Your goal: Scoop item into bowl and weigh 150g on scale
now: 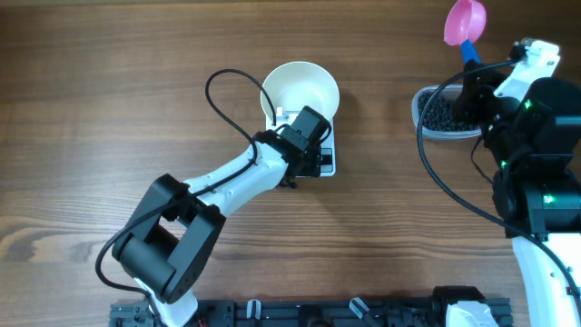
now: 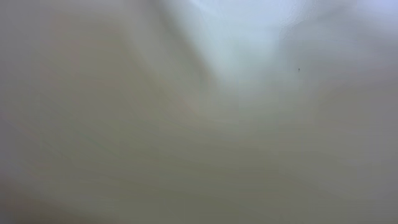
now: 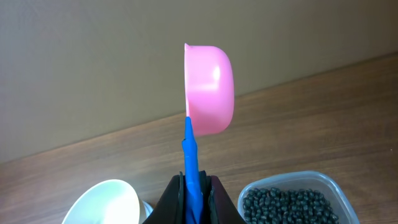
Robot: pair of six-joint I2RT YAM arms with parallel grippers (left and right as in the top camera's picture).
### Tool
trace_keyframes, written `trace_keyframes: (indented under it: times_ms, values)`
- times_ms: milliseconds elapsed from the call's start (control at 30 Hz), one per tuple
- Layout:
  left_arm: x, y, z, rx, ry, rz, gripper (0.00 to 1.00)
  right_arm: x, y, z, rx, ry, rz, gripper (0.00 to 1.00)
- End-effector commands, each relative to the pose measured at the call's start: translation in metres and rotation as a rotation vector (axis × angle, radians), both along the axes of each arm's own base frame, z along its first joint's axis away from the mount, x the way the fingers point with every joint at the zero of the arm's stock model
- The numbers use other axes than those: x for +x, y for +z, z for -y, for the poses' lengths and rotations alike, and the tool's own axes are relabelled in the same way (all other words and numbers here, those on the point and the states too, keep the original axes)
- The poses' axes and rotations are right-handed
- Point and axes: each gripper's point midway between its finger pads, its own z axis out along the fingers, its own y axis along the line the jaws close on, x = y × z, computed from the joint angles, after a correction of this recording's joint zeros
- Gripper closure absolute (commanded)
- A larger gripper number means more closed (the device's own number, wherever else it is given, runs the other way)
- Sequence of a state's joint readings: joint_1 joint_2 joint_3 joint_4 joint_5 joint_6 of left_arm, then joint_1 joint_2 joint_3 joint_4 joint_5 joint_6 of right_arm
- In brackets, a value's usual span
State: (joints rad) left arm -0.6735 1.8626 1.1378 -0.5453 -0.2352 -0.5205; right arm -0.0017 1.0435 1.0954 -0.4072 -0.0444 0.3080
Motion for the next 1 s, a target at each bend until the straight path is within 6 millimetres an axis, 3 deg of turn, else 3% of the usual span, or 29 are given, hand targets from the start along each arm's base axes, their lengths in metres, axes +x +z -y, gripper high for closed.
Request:
trace_keyframes:
  times_ms: [0,600,967]
  values:
    - [-0.004,-0.015,-0.007,0.044,-0.003,-0.026,0.00,0.001,0.011,0.002,-0.020,-0.002,0.023,0.96]
    - [-0.002,-0.014,-0.010,0.055,0.020,-0.013,0.00,0.000,0.010,0.002,-0.020,-0.002,0.019,0.96]
    - [-0.009,-0.032,-0.015,0.094,0.020,-0.060,0.00,0.000,0.010,0.002,-0.020,-0.002,0.019,0.96]
